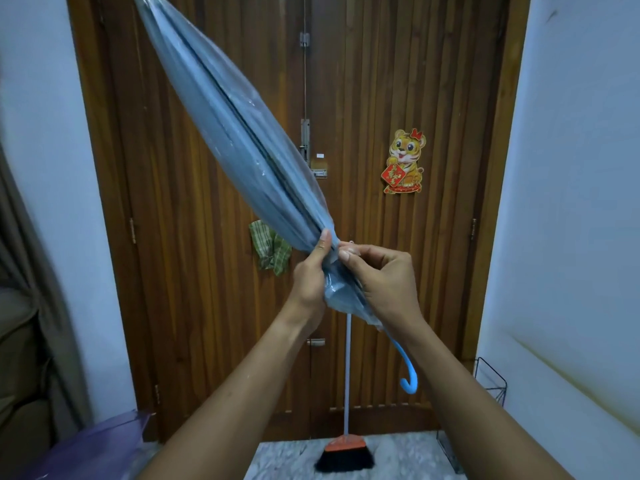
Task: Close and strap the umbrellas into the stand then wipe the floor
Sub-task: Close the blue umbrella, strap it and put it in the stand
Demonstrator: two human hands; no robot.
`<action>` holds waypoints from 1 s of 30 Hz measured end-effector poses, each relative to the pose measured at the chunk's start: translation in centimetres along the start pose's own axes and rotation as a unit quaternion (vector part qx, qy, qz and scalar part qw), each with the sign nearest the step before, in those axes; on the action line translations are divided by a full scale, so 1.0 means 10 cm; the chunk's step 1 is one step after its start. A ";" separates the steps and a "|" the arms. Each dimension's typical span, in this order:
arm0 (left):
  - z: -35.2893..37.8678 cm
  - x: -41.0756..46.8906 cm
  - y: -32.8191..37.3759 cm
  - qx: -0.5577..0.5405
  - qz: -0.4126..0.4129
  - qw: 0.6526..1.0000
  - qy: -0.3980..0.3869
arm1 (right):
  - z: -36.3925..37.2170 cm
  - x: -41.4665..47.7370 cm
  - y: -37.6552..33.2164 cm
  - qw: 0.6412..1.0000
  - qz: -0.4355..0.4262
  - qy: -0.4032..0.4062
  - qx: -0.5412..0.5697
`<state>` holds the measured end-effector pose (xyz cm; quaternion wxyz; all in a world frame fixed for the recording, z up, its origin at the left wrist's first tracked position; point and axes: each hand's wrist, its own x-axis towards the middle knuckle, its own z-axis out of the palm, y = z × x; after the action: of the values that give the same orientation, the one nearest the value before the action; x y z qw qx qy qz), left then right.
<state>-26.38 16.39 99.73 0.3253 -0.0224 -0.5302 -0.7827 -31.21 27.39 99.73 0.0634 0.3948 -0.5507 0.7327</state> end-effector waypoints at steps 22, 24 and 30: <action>-0.09 0.05 0.09 -0.023 -0.002 0.997 -0.079 | -0.09 -0.06 -0.01 0.999 -0.026 -0.044 0.001; -0.12 0.08 0.11 -0.045 -0.003 0.996 -0.076 | -0.07 -0.08 -0.02 0.998 -0.051 -0.036 0.000; -0.24 0.13 0.17 -0.065 -0.031 0.993 -0.091 | -0.05 -0.09 -0.08 0.995 -0.100 -0.003 -0.013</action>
<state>-25.75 13.39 100.52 0.2489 -0.0977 -0.5062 -0.8199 -30.43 28.38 99.73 0.1401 0.4492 -0.5182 0.7142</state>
